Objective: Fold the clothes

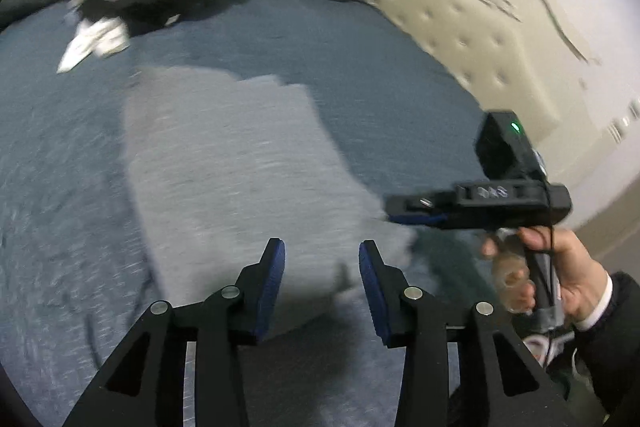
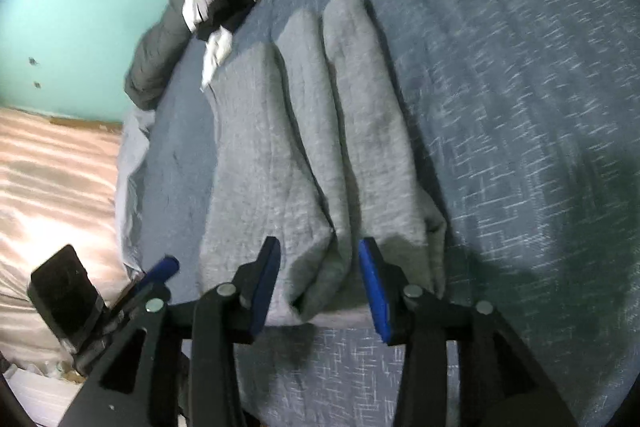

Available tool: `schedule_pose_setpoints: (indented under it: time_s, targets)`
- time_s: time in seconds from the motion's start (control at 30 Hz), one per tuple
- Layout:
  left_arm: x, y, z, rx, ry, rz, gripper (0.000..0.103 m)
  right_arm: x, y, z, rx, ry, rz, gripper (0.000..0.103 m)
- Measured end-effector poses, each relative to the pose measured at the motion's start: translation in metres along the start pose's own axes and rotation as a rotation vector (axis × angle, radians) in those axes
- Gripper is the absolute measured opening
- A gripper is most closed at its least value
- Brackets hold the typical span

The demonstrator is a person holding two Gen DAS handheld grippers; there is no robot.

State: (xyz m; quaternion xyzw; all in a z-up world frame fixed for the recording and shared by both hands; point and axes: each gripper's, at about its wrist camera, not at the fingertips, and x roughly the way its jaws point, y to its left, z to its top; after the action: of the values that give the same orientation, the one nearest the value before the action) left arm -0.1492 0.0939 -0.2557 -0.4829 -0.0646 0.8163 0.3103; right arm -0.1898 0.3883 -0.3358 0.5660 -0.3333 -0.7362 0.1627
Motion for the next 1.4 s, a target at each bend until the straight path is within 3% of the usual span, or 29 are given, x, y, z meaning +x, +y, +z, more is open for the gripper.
schedule_pose_setpoints:
  time_s: [0.27, 0.3, 0.37, 0.47, 0.77, 0.93, 1.13, 1.33, 1.4]
  targets:
    - [0.009, 0.036, -0.017, -0.056, 0.028, 0.025, 0.042, 0.029, 0.007, 0.004, -0.046, 0.046, -0.023, 0.04]
    - [0.01, 0.038, -0.018, -0.06, 0.026, 0.021, 0.042, 0.029, 0.01, 0.003, -0.059, 0.04, -0.033, 0.037]
    - [0.01, 0.038, -0.018, -0.058, 0.024, 0.019, 0.042, 0.03, 0.015, 0.004, -0.085, 0.027, -0.054, 0.018]
    - [0.011, 0.037, -0.017, -0.044, 0.027, 0.025, 0.042, 0.025, 0.026, 0.005, -0.138, -0.002, -0.075, 0.009]
    - [0.006, 0.022, -0.012, -0.019, 0.026, -0.001, 0.042, -0.04, 0.063, 0.005, -0.308, -0.145, -0.125, 0.006]
    - [0.012, 0.007, -0.009, 0.016, 0.046, 0.002, 0.042, -0.027, 0.042, -0.01, -0.305, -0.084, -0.211, 0.006]
    - [0.023, 0.007, -0.015, 0.02, 0.095, 0.027, 0.042, 0.011, 0.005, -0.009, -0.206, -0.034, -0.192, 0.007]
    - [0.021, 0.012, -0.016, -0.012, 0.102, 0.003, 0.042, 0.001, 0.0, -0.008, -0.212, -0.03, -0.17, 0.01]
    - [0.015, 0.015, -0.013, -0.031, 0.08, -0.009, 0.042, -0.009, 0.003, -0.008, -0.231, -0.047, -0.203, 0.011]
